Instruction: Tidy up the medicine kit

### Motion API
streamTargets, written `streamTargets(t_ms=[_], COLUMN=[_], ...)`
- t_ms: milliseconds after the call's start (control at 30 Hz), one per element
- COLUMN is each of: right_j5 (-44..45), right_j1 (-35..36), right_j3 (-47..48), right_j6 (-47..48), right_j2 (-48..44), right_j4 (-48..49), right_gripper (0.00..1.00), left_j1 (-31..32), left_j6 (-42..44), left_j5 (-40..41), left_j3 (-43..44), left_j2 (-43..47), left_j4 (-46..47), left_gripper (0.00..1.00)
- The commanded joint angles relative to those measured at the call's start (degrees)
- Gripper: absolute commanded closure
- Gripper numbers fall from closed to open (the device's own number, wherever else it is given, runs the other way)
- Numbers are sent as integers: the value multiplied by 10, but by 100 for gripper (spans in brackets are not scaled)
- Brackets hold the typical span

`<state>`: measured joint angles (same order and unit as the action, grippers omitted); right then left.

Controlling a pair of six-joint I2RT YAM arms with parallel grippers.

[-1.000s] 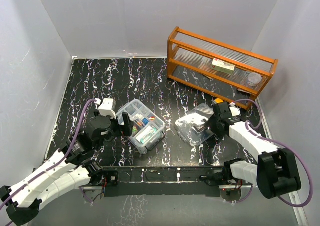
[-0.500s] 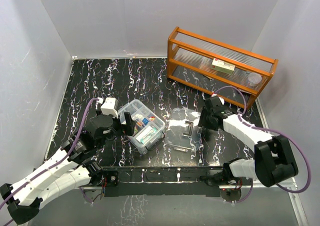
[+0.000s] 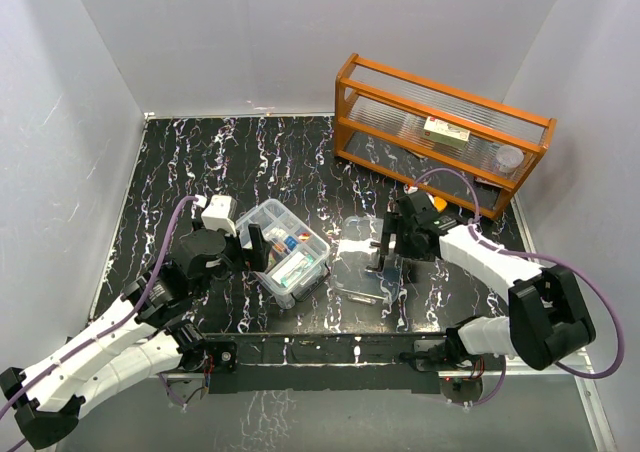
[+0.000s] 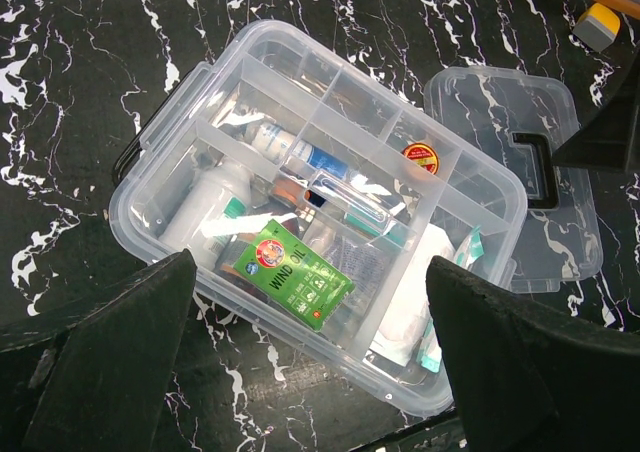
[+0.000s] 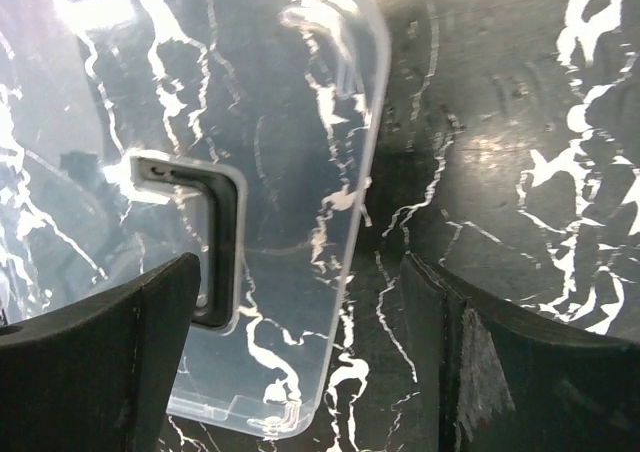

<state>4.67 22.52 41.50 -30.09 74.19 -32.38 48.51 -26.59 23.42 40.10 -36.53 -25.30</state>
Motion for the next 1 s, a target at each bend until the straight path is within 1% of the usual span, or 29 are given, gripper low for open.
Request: streamTargets(t_ms=[0, 100, 267, 400, 467, 567, 633, 700, 733, 800, 967], right_j5=[1, 6, 3, -9, 2, 18, 26, 22, 14, -5, -19], right_j1=[23, 24, 27, 29, 30, 32, 32, 32, 32, 32, 26], right_j3=[15, 7, 4, 14, 19, 21, 19, 19, 18, 17, 13], right_j6=[-26, -40, -36, -30, -31, -35, -37, -38, -38, -40, -48], right_j2=[-2, 9, 36, 59, 67, 78, 88, 97, 99, 97, 62], right_j4=[18, 29, 43, 47, 44, 39, 38, 36, 37, 43, 50], right_gripper=[20, 21, 24, 25, 27, 31, 35, 40, 45, 51, 54], left_j1=[1, 1, 2, 2, 1, 1, 2, 1, 1, 1, 1], left_j6=[7, 7, 10, 29, 35, 38, 36, 28, 29, 32, 15], left_j5=[2, 0, -10, -64, -90, -115, -114, -99, -97, -106, -140], left_j3=[19, 21, 26, 28, 30, 40, 49, 57, 60, 64, 82], left_j2=[0, -4, -5, -8, -12, -22, -33, -43, -47, -57, -103], left_j4=[10, 10, 15, 41, 52, 61, 60, 57, 59, 66, 72], left_gripper=[1, 1, 1, 1, 1, 1, 1, 1, 1, 1, 1])
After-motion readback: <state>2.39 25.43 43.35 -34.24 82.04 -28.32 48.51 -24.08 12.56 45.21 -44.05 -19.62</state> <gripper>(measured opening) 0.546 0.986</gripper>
